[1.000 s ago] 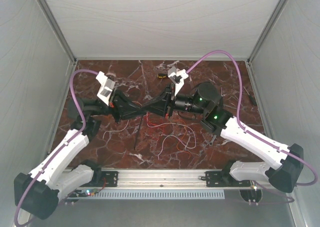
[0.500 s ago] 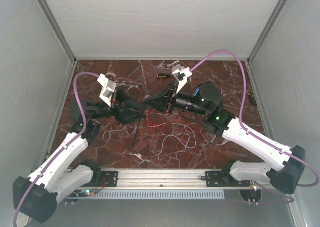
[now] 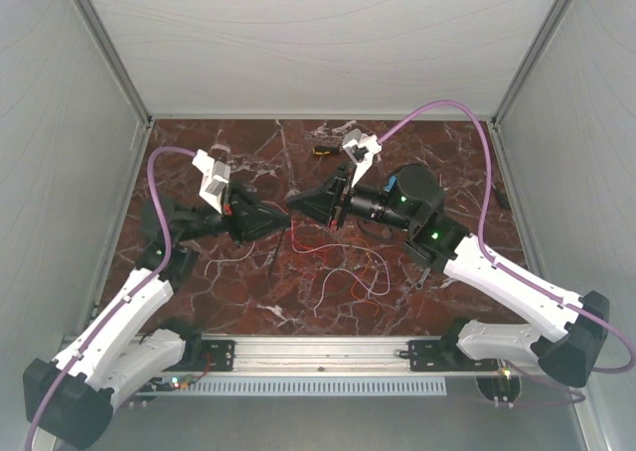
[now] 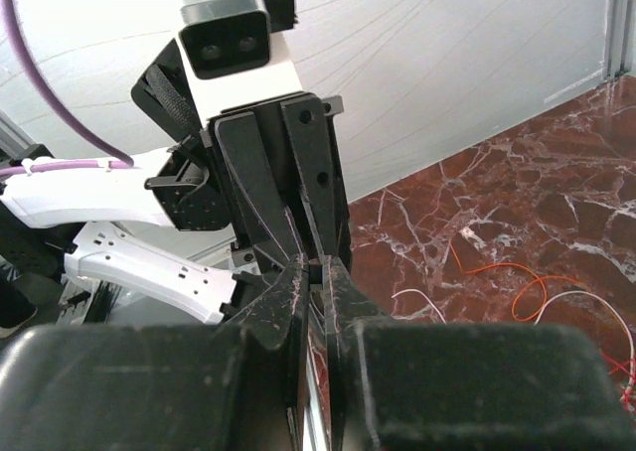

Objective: Zip-tie the wires
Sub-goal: Adjust the ribbon.

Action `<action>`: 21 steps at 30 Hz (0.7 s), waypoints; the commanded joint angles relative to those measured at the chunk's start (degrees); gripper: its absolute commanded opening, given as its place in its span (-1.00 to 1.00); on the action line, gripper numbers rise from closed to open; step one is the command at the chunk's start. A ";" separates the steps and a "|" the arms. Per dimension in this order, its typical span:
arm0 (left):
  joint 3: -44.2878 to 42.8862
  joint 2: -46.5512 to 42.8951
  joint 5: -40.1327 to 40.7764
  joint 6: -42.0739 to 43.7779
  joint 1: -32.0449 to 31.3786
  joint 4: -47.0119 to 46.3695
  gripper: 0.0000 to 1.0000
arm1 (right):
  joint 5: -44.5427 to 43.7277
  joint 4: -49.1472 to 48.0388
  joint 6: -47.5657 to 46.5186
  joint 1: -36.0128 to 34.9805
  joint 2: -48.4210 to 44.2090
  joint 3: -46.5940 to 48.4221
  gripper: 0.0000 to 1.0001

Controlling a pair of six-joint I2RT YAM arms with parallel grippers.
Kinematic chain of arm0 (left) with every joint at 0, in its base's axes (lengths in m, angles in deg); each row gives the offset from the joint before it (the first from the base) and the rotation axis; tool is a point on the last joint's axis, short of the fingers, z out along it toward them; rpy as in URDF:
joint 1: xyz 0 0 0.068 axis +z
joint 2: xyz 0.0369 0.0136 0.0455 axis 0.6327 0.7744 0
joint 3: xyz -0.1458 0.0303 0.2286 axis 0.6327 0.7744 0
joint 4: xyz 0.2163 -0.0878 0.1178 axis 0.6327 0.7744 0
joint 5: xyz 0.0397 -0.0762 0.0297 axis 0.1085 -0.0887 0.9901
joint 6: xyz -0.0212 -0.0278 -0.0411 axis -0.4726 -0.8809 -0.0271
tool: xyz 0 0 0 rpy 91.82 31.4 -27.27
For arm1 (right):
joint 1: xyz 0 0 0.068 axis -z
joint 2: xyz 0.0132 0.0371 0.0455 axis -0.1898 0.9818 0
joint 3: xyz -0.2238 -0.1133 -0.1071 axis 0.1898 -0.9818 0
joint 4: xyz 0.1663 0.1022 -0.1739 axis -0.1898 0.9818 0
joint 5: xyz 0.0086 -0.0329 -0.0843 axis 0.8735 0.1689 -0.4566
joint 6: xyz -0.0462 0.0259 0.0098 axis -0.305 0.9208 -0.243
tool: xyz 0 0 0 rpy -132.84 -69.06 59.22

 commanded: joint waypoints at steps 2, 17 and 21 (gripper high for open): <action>0.17 -0.61 -0.44 -0.26 -0.19 -3.42 -1.00 | -0.85 -0.08 -1.20 -0.21 -0.86 1.70 -1.00; -2.61 0.85 -2.94 4.07 -0.23 1.68 -1.00 | 14.39 -3.66 -3.97 5.29 -4.57 -9.47 0.01; -1.49 1.01 -3.27 2.76 -0.19 -1.28 -1.00 | 14.32 -9.40 -1.69 5.29 -3.95 -10.59 -0.12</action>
